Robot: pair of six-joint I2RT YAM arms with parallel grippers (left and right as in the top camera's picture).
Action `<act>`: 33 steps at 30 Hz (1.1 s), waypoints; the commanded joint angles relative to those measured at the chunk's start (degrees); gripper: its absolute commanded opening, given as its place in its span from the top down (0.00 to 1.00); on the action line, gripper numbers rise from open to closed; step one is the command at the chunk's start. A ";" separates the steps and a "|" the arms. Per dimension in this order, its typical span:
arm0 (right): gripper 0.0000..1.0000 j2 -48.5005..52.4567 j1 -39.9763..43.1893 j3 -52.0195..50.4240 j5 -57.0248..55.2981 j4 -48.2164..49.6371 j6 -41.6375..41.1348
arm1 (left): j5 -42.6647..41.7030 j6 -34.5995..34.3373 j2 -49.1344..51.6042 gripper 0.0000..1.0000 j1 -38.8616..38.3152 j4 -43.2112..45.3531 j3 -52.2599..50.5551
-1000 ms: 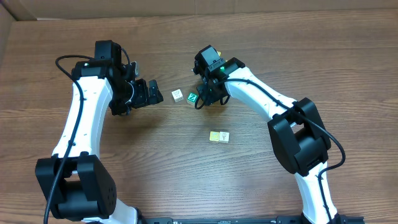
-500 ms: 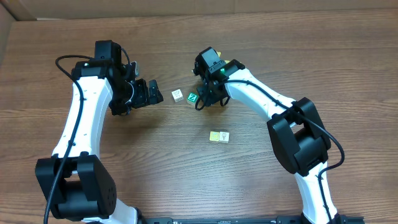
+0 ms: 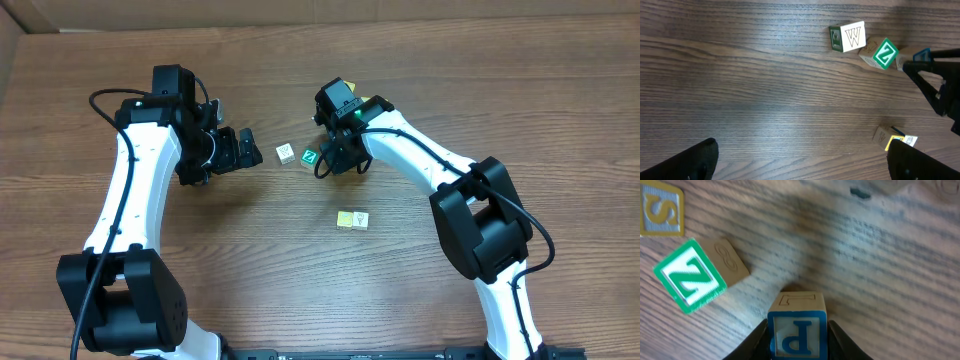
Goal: Flip 5 blocks
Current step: 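Grasp the blue P block with the right gripper and lift it, then carry the P block with the right gripper beside the K block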
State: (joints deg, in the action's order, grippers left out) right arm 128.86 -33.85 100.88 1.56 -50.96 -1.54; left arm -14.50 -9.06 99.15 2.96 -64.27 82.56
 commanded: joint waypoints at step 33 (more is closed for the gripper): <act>0.73 -7.54 -15.72 -0.61 -7.69 -15.23 -39.45 | 0.09 0.04 0.55 0.00 -0.74 0.07 1.11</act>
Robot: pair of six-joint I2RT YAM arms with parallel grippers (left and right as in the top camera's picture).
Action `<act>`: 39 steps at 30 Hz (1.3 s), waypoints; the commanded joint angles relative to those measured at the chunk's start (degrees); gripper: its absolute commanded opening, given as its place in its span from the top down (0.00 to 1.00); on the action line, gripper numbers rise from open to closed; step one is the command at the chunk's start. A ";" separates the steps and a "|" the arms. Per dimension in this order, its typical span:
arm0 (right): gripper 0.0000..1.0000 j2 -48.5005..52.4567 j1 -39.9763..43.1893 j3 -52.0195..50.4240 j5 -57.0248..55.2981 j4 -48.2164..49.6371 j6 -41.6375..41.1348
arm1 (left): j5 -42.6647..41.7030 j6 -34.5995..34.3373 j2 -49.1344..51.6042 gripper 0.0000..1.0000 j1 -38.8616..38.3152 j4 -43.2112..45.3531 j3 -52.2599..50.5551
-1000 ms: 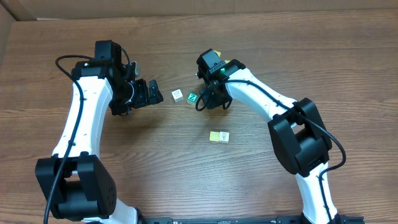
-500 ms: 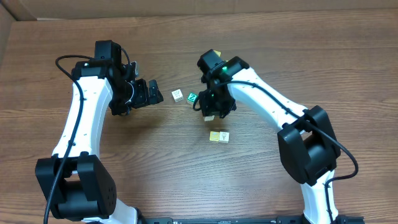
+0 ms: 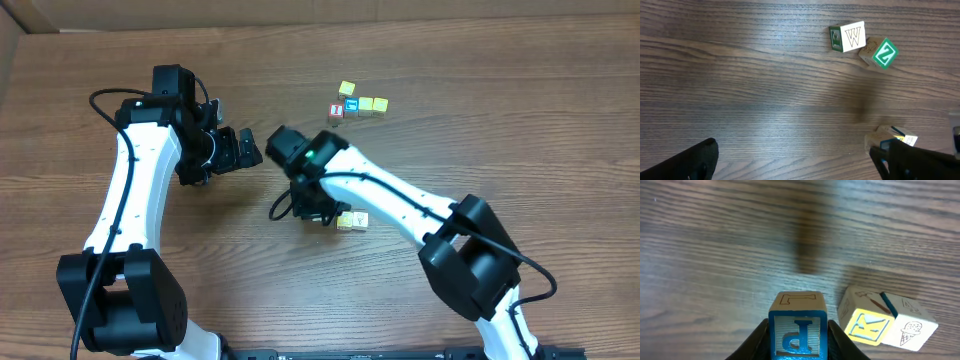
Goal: Flip 5 blocks
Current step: 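Carry the P block with the right gripper beside the K block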
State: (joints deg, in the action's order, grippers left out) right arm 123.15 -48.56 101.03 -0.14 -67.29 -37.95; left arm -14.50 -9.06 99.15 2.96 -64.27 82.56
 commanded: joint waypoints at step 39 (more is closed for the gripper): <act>0.85 -1.62 -0.94 -5.14 -6.29 12.09 -2.12 | 0.11 0.04 0.55 0.00 -0.74 0.07 1.11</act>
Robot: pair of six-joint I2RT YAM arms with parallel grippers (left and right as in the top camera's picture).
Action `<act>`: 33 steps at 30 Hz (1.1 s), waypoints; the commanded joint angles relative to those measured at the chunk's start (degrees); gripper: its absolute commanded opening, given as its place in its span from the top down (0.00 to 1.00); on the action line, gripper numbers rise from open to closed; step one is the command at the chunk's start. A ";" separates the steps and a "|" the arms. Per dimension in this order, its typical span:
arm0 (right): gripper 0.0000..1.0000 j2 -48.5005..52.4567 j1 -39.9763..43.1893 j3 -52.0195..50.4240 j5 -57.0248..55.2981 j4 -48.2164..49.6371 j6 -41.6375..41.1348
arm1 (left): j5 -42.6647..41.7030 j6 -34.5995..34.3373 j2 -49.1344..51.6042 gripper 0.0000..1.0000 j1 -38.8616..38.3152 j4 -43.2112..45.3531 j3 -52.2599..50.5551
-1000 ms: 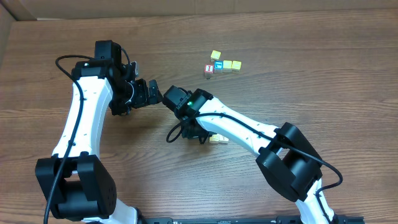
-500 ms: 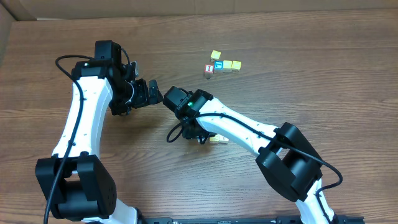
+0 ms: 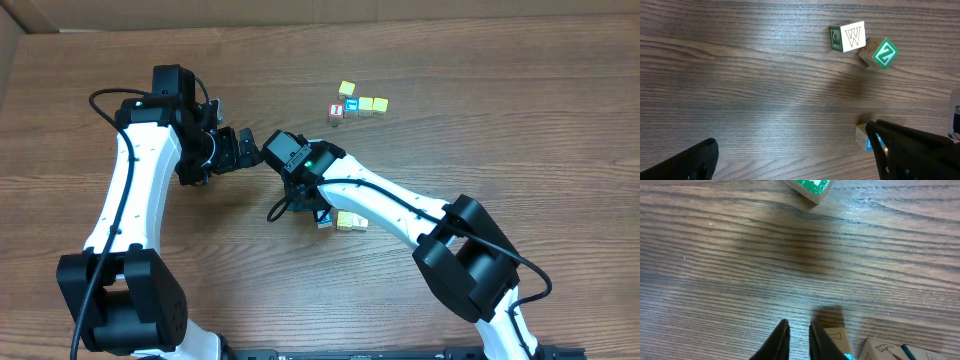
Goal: Flip 5 blocks
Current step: 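Carry the P block with the right gripper beside the K block, then lower and set the P block down next to K, then release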
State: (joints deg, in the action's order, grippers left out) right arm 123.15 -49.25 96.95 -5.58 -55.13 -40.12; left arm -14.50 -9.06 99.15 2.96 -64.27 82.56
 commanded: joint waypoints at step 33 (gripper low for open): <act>0.89 -1.64 0.20 -0.83 3.30 -0.68 3.04 | 0.09 0.04 0.55 0.00 -0.74 0.07 1.11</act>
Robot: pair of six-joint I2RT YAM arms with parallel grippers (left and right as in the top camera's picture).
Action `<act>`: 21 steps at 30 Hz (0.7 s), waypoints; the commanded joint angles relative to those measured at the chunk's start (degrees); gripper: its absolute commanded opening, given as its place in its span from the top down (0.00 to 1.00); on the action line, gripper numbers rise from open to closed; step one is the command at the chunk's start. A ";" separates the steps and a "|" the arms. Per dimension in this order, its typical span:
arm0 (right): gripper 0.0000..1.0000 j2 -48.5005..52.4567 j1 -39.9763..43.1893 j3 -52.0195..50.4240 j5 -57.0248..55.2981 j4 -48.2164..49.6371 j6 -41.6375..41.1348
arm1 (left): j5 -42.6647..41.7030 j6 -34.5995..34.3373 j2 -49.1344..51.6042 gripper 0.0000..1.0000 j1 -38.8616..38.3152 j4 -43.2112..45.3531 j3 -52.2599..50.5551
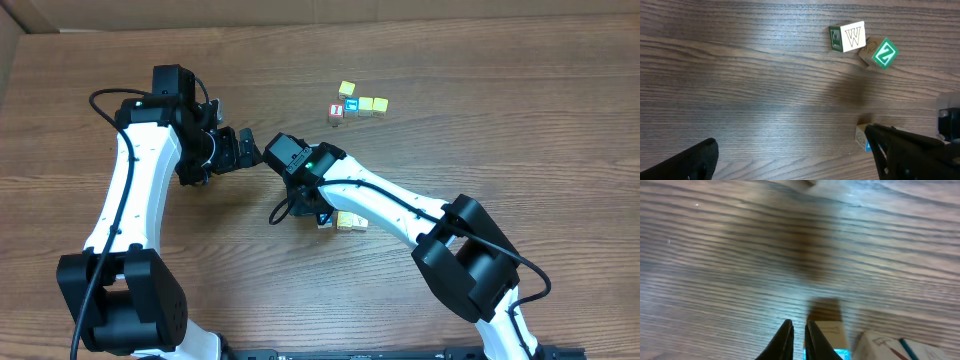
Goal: Flip 5 blocks
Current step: 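Lower and set the P block down next to K, then release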
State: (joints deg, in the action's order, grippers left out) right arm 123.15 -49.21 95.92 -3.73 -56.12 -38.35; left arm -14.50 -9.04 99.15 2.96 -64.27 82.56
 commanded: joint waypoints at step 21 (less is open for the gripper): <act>0.92 -1.64 -0.26 -1.09 0.76 -1.86 1.29 | 0.09 0.02 0.55 0.00 -0.74 0.07 1.11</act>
State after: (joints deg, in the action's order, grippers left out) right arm 123.15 -49.21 95.18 -2.46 -57.93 -37.41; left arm -14.50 -9.06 99.15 2.96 -64.27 82.56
